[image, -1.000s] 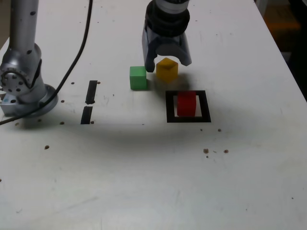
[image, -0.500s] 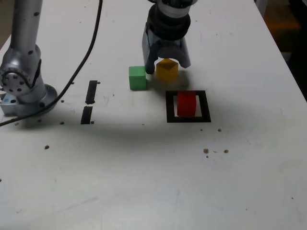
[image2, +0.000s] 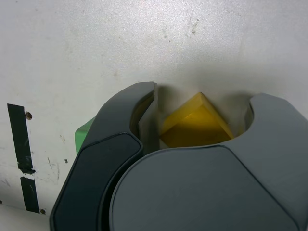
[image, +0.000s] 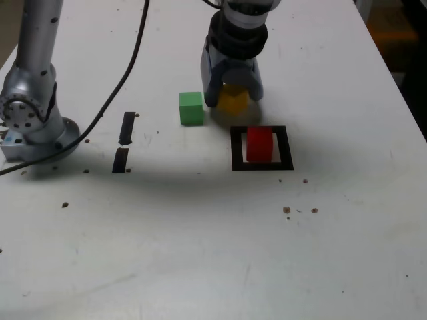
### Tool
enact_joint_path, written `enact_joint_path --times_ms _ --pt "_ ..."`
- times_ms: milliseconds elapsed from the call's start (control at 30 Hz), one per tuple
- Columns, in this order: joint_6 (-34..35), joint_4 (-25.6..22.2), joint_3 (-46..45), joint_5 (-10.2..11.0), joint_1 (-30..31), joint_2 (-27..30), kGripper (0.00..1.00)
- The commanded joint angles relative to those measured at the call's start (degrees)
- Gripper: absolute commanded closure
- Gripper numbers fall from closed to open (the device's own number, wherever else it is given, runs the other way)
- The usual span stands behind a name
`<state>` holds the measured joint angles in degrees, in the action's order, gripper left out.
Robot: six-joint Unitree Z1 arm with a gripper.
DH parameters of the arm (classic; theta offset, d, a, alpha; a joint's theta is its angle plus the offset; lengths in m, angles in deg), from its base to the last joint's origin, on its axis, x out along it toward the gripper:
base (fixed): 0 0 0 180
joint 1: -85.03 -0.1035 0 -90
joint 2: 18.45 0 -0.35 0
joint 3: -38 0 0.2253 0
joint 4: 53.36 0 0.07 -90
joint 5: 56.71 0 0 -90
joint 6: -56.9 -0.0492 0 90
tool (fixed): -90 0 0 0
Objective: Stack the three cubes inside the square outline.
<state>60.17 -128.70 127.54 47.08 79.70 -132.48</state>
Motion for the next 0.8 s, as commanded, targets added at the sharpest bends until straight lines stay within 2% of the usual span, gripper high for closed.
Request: enact_joint_path --times_ms 0,133,267,467,767 --pt "0.0 0.1 0.4 -0.1 -0.1 -0.1 0.48" --pt "0.0 0.3 0.3 -0.6 -0.1 0.1 0.58" --pt "-0.4 0.4 -0.1 -1.6 -0.1 0.2 0.62" --pt "-1.2 0.1 -0.4 -2.6 -0.1 0.7 0.62" --pt "-1.6 0.0 0.1 -2.3 -0.1 2.1 0.62"
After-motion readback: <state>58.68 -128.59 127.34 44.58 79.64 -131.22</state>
